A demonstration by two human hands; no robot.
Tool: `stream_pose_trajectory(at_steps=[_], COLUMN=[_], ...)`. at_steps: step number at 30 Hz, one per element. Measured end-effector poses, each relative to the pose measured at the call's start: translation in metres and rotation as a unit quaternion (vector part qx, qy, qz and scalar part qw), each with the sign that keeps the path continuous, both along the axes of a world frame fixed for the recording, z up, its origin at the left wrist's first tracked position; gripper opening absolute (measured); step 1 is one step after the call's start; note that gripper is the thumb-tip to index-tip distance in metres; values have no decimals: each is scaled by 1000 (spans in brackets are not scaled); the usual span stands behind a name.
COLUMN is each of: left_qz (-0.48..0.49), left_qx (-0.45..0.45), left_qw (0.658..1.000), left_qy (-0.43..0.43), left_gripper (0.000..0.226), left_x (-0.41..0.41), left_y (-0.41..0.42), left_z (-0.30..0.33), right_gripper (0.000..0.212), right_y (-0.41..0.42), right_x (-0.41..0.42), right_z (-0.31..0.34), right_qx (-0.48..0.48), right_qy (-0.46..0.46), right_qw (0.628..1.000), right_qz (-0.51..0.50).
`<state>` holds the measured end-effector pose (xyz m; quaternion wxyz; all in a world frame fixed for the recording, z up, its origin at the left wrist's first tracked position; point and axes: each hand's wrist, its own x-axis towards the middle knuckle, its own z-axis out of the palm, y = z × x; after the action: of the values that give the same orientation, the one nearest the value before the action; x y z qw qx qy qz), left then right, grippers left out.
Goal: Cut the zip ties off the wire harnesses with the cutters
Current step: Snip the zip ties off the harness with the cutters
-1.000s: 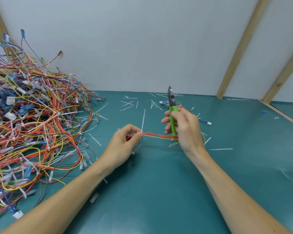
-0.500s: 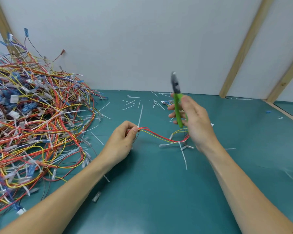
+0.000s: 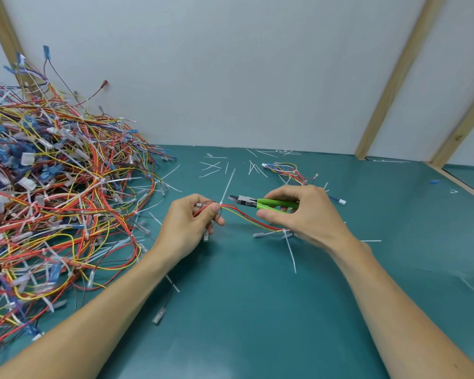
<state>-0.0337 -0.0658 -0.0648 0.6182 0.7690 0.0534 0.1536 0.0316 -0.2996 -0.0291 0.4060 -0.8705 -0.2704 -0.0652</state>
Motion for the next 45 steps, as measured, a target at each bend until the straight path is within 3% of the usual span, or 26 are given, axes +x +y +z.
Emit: stream_pose_trajectory(at_steps=[7,45], left_qz=[3,15], left_qx=[61,79], left_qw=[998,995], left_qy=[-18,-60], left_gripper=[11,12], left_x=[-2,-4], left_y=[-2,-4], left_z=[0,-5], right_gripper=[40,34], right_y=[1,9], right_x=[1,0], right_z=[-5,-12], right_qx=[-24,29], right_qy=[6,77], right_qw=[1000,996], right_qz=[-1,26])
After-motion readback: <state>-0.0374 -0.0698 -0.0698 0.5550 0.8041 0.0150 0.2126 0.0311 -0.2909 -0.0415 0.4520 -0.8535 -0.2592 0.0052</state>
